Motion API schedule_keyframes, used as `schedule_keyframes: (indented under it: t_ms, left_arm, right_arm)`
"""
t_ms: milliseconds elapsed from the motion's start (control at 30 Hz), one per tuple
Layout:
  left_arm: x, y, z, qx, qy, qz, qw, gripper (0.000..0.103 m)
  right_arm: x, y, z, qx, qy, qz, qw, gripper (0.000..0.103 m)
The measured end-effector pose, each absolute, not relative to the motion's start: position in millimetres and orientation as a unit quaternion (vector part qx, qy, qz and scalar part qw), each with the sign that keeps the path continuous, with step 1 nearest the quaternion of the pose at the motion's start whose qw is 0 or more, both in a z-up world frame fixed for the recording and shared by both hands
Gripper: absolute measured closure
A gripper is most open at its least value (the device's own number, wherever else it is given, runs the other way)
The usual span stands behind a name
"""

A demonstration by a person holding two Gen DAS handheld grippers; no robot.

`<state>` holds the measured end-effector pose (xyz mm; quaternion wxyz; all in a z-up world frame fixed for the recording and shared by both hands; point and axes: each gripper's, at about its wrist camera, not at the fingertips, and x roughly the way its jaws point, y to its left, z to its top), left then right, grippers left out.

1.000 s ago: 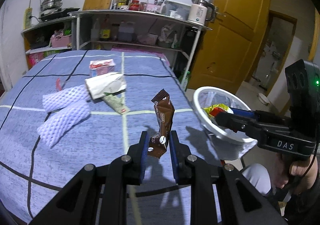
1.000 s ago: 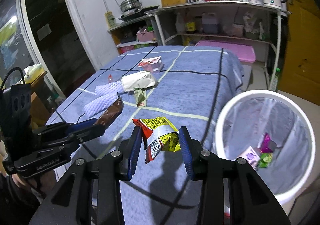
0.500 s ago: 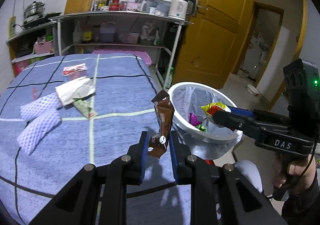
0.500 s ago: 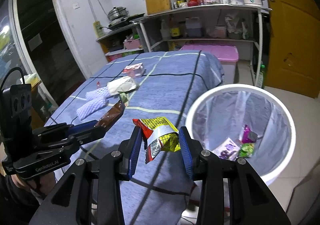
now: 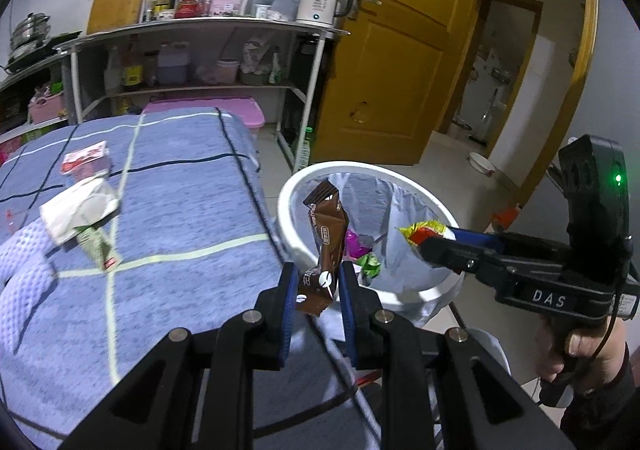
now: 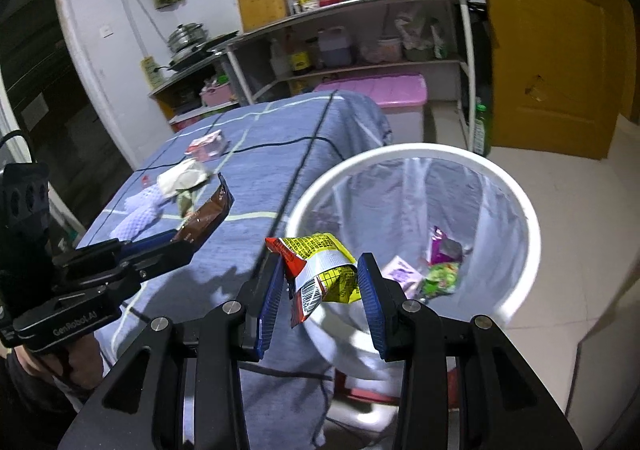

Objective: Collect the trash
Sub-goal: 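Carry wrapper and chip bag over the bin and open both grippers, then move both tools back over the table toward the remaining trash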

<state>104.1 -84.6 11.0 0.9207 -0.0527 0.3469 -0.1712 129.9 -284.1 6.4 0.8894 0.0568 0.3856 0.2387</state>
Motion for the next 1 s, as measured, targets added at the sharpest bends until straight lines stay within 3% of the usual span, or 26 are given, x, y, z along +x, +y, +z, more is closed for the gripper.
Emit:
schedule_keyframes:
  t_ms: [1000]
  left_arm:
    - [155, -136, -16, -0.044, 0.388, -0.22, 0.894, 0.078]
  right_arm:
    - [162, -318, -28, 0.069, 0.426, 0.191, 0.881, 0.061]
